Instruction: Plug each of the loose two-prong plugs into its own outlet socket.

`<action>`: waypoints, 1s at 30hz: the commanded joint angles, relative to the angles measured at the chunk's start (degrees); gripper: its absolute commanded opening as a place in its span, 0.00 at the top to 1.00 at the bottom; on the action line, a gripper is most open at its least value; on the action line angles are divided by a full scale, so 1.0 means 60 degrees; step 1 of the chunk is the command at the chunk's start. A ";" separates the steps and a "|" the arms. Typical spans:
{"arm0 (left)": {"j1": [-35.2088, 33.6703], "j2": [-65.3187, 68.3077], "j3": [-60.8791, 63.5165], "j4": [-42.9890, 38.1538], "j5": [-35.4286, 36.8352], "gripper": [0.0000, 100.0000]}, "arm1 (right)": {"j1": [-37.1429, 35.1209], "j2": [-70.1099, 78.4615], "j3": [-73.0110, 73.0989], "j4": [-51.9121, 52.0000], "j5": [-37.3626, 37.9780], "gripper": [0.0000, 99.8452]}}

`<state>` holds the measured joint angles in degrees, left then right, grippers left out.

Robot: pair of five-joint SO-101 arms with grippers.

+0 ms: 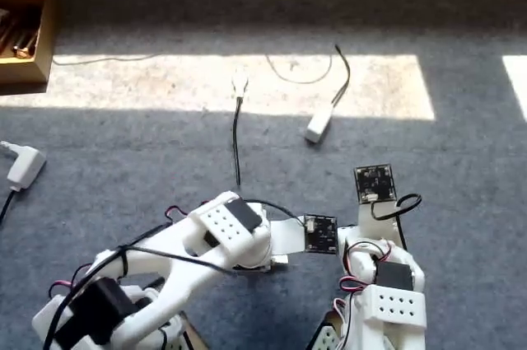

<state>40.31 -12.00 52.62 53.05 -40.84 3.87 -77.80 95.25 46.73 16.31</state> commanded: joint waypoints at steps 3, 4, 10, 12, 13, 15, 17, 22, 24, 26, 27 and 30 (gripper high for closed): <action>0.0462 0.1326 -0.1487 0.0088 0.0029 0.99 | -0.0051 -0.0110 0.0154 0.0037 0.0117 0.84; 0.0476 0.1326 -0.1795 0.0249 0.0029 1.00 | -0.0051 -0.0110 0.0154 0.0037 0.0117 0.84; 0.0667 0.1414 -0.5136 0.2198 0.0103 1.00 | 0.0154 -0.0125 0.0095 0.0037 0.0117 0.84; 0.0769 0.1414 -0.6278 0.2916 0.0117 1.00 | 0.0286 -0.0125 0.0095 0.0037 0.0103 0.84; 0.0857 0.1414 -0.6908 0.3399 0.0117 1.00 | 0.0286 -0.0125 0.0095 0.0037 0.0103 0.84; 0.0960 0.1414 -0.8007 0.4249 0.0117 1.00 | 0.0286 -0.0125 0.0095 0.0037 0.0088 0.84; 0.0974 0.1429 -0.8784 0.4718 0.0117 1.00 | 0.0286 -0.0125 0.0095 0.0037 0.0088 0.84; 0.0989 0.1868 -0.9238 0.4835 0.0132 1.00 | 0.0579 -0.0139 0.0066 0.0037 0.0059 0.84; 0.1033 0.2322 -0.9253 0.4777 0.0469 1.00 | 0.1897 -0.0139 -0.0491 0.0022 0.0029 0.84; 0.1194 0.2762 -0.9341 0.4791 0.0513 1.00 | 0.3465 -0.0139 -0.1209 0.0022 -0.0337 0.84; 0.1282 0.2938 -0.9399 0.4791 0.0513 1.00 | 0.4139 -0.0139 -0.1458 0.0022 -0.0484 0.84; 0.1341 0.3172 -0.9458 0.4821 0.0542 1.00 | 0.5458 -0.0139 -0.2000 0.0022 -0.0615 0.84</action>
<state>47.52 6.99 -1.45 81.98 -38.20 28.31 -77.98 88.31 46.90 13.85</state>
